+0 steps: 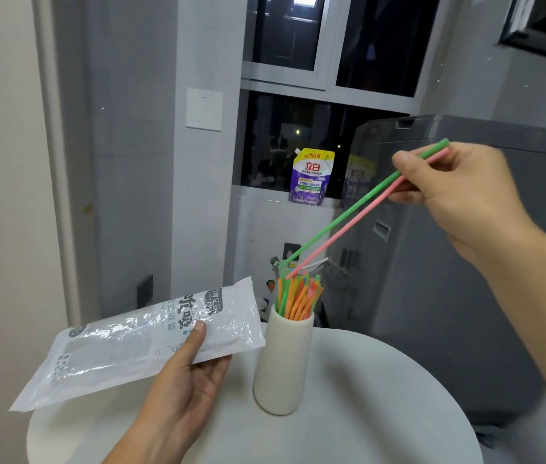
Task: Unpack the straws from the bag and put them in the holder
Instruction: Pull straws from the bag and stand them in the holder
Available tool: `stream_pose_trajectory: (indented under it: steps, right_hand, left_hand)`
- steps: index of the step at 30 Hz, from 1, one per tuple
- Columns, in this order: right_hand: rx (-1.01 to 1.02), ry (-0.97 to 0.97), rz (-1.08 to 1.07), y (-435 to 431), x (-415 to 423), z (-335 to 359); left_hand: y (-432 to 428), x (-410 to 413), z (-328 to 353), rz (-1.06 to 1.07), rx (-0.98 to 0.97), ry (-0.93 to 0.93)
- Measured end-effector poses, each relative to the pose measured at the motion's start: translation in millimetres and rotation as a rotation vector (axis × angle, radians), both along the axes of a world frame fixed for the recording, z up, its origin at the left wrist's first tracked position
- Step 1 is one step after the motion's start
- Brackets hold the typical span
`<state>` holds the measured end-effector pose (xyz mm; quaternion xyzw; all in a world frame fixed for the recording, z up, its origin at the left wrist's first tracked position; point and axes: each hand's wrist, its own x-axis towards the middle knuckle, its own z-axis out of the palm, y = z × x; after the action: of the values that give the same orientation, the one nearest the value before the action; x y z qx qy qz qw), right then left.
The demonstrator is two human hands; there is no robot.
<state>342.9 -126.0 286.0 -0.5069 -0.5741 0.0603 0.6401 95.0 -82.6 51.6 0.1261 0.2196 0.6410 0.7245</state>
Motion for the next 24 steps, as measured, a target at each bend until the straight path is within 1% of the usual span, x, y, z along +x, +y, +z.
stream_pose_trajectory:
  steps: [4, 9, 12, 18, 24]
  right_hand:
    - [-0.002, -0.096, -0.077, 2, 1, 10]
    - [-0.052, -0.160, -0.140, 6, 2, 11]
    - [-0.076, -0.162, -0.166, 8, 4, 11]
    - [-0.056, -0.159, -0.178, 4, 7, 17]
    - [-0.078, -0.197, -0.188, 5, 6, 19]
  left_hand:
    - [-1, 2, 2, -0.001, 0.006, 0.005]
    - [-2, 0, 3, 0.005, 0.022, 0.010]
    - [-2, 0, 2, 0.000, 0.021, 0.012]
    - [-3, 0, 3, -0.006, 0.024, 0.013]
    - [-5, 2, 4, -0.016, 0.023, 0.017]
